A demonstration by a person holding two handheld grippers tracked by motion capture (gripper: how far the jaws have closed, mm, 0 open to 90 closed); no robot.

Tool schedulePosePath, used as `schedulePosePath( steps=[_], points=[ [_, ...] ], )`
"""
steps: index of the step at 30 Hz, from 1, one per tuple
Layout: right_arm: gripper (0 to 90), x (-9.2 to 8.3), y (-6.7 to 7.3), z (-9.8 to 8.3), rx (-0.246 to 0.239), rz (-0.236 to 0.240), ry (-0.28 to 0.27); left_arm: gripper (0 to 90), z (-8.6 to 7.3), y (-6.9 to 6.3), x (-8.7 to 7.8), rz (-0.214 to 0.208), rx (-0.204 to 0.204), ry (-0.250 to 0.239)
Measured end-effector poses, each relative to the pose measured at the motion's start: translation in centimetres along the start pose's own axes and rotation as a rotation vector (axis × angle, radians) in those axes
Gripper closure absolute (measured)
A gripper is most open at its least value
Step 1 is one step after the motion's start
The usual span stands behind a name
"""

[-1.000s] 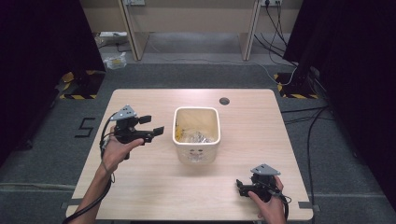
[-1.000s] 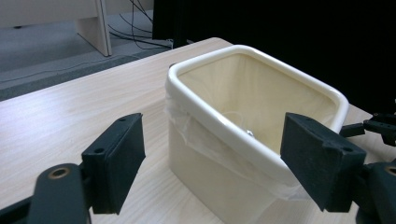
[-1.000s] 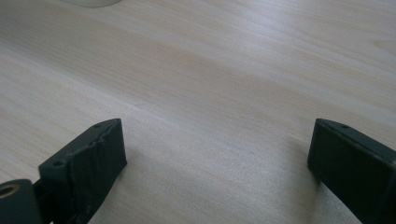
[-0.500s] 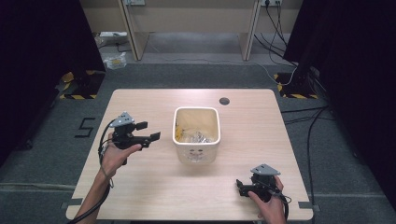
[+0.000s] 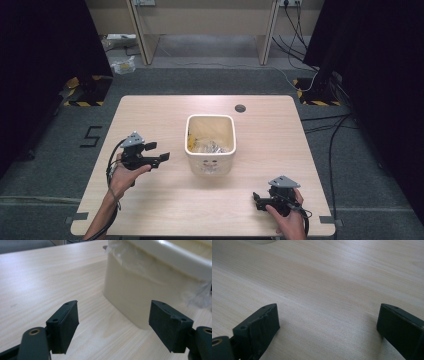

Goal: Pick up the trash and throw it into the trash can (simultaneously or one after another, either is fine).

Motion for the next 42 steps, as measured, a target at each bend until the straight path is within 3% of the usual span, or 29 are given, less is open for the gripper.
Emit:
schedulePosePath(
  steps=[5, 20, 26, 34, 42],
  points=[
    [4.6, 0.0, 0.0, 0.0, 0.001, 0.000, 0.000, 20.9, -1.6, -0.1, 0.6, 0.006, 0.007, 0.039],
    [4.6, 0.0, 0.0, 0.0, 0.000, 0.000, 0.000, 19.5, -4.0, -0.8, 1.1, 0.001, 0.038, 0.095],
    [4.6, 0.0, 0.0, 0.0, 0.000, 0.000, 0.001, 19.5, -5.4, -1.2, 1.5, 0.005, 0.060, 0.143],
    [4.6, 0.0, 0.0, 0.0, 0.000, 0.000, 0.001, 19.1, -6.5, -1.9, 2.0, 0.002, 0.088, 0.192],
    [4.6, 0.0, 0.0, 0.0, 0.000, 0.000, 0.000, 18.2, -7.4, -2.5, 2.1, -0.002, 0.104, 0.208]
  ],
)
Point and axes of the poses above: each handheld gripper's, and its own axes: x roughly forward along the jaws, z roughly out of its top, y roughly to its left, the point moved 5 cm from there along x, roughly forward along the jaws, and after that the axes turned 9 degrees about x, right-handed, at the moved point
